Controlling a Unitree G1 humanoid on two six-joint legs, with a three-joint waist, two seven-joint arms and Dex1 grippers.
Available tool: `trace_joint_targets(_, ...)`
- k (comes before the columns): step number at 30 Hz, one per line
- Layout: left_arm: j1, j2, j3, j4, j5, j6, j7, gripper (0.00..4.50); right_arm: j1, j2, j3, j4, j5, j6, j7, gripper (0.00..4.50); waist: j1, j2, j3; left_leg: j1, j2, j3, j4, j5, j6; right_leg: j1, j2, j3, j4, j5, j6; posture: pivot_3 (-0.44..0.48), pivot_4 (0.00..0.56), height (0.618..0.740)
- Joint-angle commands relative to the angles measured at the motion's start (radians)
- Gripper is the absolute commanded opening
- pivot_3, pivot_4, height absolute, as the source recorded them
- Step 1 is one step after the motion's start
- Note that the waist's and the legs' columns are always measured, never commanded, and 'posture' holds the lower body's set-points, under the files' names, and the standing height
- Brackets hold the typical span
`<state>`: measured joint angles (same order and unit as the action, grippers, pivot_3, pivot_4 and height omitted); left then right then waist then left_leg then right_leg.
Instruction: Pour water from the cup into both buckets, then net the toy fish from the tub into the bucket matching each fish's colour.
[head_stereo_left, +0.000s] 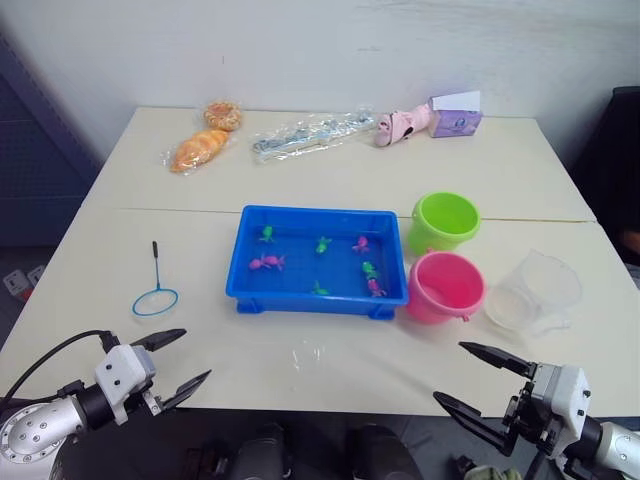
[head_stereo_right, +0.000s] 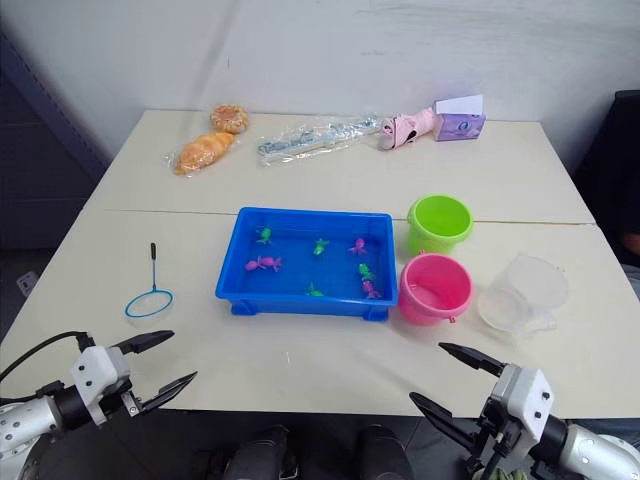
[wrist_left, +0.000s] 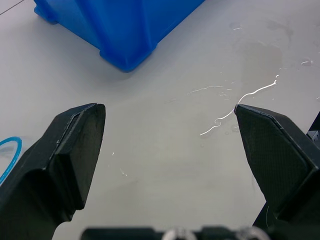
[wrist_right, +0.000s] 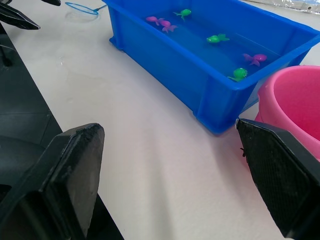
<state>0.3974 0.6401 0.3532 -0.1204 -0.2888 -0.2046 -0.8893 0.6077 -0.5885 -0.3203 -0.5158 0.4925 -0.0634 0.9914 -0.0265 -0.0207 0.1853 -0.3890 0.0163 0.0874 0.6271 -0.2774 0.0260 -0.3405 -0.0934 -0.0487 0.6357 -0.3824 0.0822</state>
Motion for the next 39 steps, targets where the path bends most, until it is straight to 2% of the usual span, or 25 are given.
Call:
trace_joint_targets(1,-0.003,0.051,-0.008,-0.085,-0.1,0.075,-0.069,4.45,0.015,0.017,-0.013,-0.024,0.029,-0.012,-0.012,4.5,0.0,0.0,0.0,0.0,0.0,0.0,0.0,0.0,0.0,0.0,0.0,0.0,0.0,0.0,0.0,0.0,0.15,0.74)
trace_joint_targets(3,-0.038,0.148,-0.029,-0.187,-0.286,0.281,-0.181,4.45,0.046,0.058,-0.046,-0.053,0.071,0.004,-0.058,4.5,0.005,-0.002,-0.001,0.0,0.0,-0.001,0.0,0.0,0.0,0.0,0.0,0.0,0.001,0.0,0.0,0.0,0.15,0.74)
trace_joint_targets(4,-0.071,0.18,-0.037,-0.214,-0.34,0.34,-0.21,4.45,0.06,0.074,-0.061,-0.07,0.089,0.011,-0.08,4.5,0.009,0.0,0.0,-0.001,0.0,-0.003,0.0,0.0,-0.002,0.0,0.0,-0.002,0.002,0.0,0.0,0.0,0.15,0.74)
trace_joint_targets(8,-0.214,0.222,-0.08,-0.27,-0.424,0.454,-0.222,4.45,0.111,0.159,-0.107,-0.123,0.135,0.021,-0.184,4.5,0.014,0.011,-0.004,-0.001,-0.001,-0.003,0.001,-0.002,-0.005,0.001,-0.001,-0.002,0.001,0.0,0.0,0.0,0.15,0.74)
trace_joint_targets(12,-0.355,0.2,-0.15,-0.306,-0.45,0.515,-0.209,4.45,0.162,0.294,-0.153,-0.146,0.143,0.009,-0.336,4.5,0.011,0.013,-0.006,0.0,-0.001,-0.002,-0.001,0.001,-0.001,0.001,-0.001,-0.002,0.002,0.0,0.0,0.0,0.15,0.74)
trace_joint_targets(14,-0.447,0.162,-0.207,-0.294,-0.435,0.526,-0.198,4.45,0.177,0.401,-0.183,-0.141,0.106,-0.001,-0.471,4.5,0.001,0.013,-0.006,0.0,-0.001,-0.002,-0.001,0.002,-0.002,0.001,0.0,-0.002,0.002,0.0,0.0,0.0,0.15,0.74)
trace_joint_targets(16,-0.5,0.134,-0.241,-0.278,-0.418,0.53,-0.197,4.45,0.174,0.458,-0.195,-0.135,0.058,-0.001,-0.555,4.5,0.001,0.013,-0.006,0.0,-0.001,-0.002,-0.001,0.002,-0.002,0.001,0.0,-0.002,0.003,0.0,0.0,0.0,0.15,0.74)
trace_joint_targets(18,-0.54,0.108,-0.269,-0.257,-0.393,0.516,-0.204,4.45,0.141,0.493,-0.197,-0.128,0.036,0.022,-0.636,4.5,-0.005,0.014,-0.006,0.0,-0.001,-0.001,-0.001,0.004,-0.009,0.0,0.0,-0.001,0.004,0.0,0.0,0.0,0.15,0.74)
trace_joint_targets(20,-0.591,0.074,-0.308,-0.231,-0.362,0.493,-0.21,4.45,0.075,0.493,-0.213,-0.109,0.015,0.097,-0.761,4.5,-0.009,0.013,-0.006,0.0,-0.001,0.001,-0.001,0.004,-0.013,-0.001,0.0,0.0,0.004,0.0,0.0,0.0,0.15,0.74)
trace_joint_targets(24,-0.668,0.024,-0.357,-0.184,-0.317,0.465,-0.217,4.45,-0.051,0.45,-0.238,-0.059,-0.017,0.235,-0.911,4.5,-0.002,0.013,-0.006,0.001,-0.001,0.002,-0.001,0.007,-0.011,-0.002,0.0,0.001,0.007,0.0,0.0,0.0,0.15,0.74)
trace_joint_targets(30,-0.722,-0.037,-0.4,-0.155,-0.27,0.437,-0.212,4.45,-0.18,0.371,-0.226,0.032,-0.041,0.366,-0.963,4.5,0.0,0.014,-0.006,0.001,-0.001,0.002,-0.001,0.009,-0.01,-0.003,0.001,0.001,0.009,0.0,0.0,0.0,0.15,0.74)
trace_joint_targets(39,-0.714,-0.048,-0.39,-0.159,-0.247,0.415,-0.209,4.45,-0.306,0.362,-0.227,0.154,-0.063,0.384,-0.996,4.5,-0.001,0.014,-0.006,0.001,-0.001,0.002,0.0,0.009,-0.009,-0.003,0.001,0.001,0.011,-0.001,0.001,0.0,0.15,0.74)
